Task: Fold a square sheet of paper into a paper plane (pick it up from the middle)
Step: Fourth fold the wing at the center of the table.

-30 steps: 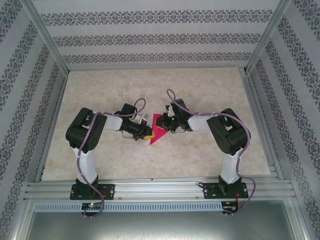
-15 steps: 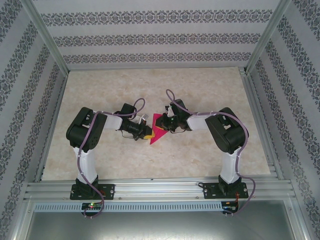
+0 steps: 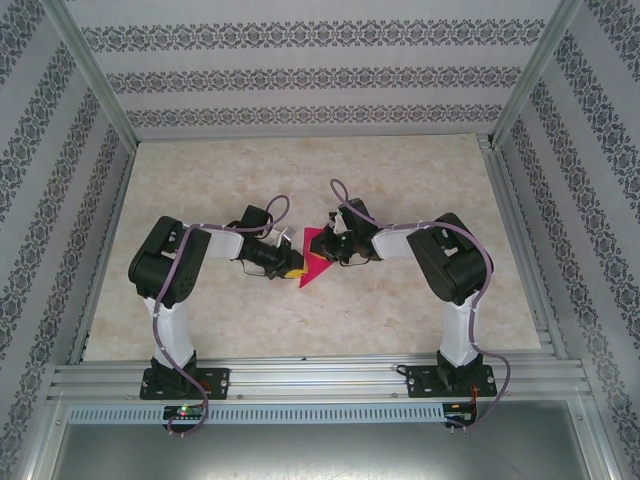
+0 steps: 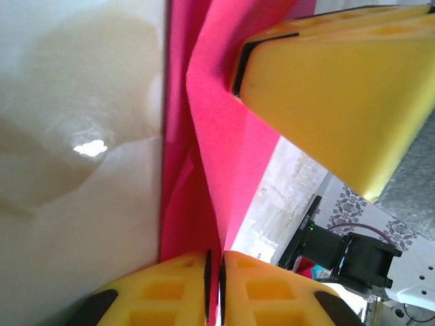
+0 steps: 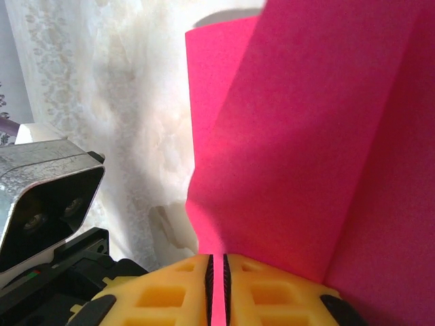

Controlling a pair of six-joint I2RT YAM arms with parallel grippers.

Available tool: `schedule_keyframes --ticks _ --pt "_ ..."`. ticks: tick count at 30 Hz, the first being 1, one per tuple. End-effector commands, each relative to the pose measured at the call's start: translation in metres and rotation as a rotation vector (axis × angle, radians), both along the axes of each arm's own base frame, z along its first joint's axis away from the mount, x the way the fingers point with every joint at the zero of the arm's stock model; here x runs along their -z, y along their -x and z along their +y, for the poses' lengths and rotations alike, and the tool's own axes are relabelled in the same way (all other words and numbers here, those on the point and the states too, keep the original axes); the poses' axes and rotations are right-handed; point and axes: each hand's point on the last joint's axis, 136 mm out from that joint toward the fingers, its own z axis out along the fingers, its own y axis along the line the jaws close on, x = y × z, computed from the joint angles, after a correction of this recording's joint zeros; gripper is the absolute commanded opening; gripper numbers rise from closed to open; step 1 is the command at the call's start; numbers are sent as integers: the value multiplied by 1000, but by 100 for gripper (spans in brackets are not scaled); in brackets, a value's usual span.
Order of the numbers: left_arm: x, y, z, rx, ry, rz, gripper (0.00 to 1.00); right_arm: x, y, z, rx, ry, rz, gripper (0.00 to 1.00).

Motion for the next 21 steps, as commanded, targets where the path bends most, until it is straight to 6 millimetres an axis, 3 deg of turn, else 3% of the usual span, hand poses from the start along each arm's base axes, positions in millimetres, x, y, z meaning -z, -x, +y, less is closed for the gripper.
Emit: schedule_keyframes --ticks 1,9,17,21 --pt "20 9 17 -21 -130 34 10 26 9 -6 4 67 54 17" --pt "32 17 25 -4 -225 50 2 30 12 -7 -2 72 68 17" --pt "16 18 25 -4 -264 -21 13 34 15 -8 -10 88 78 17" --pt "20 21 23 18 -291 -23 17 33 16 -8 -11 86 79 17"
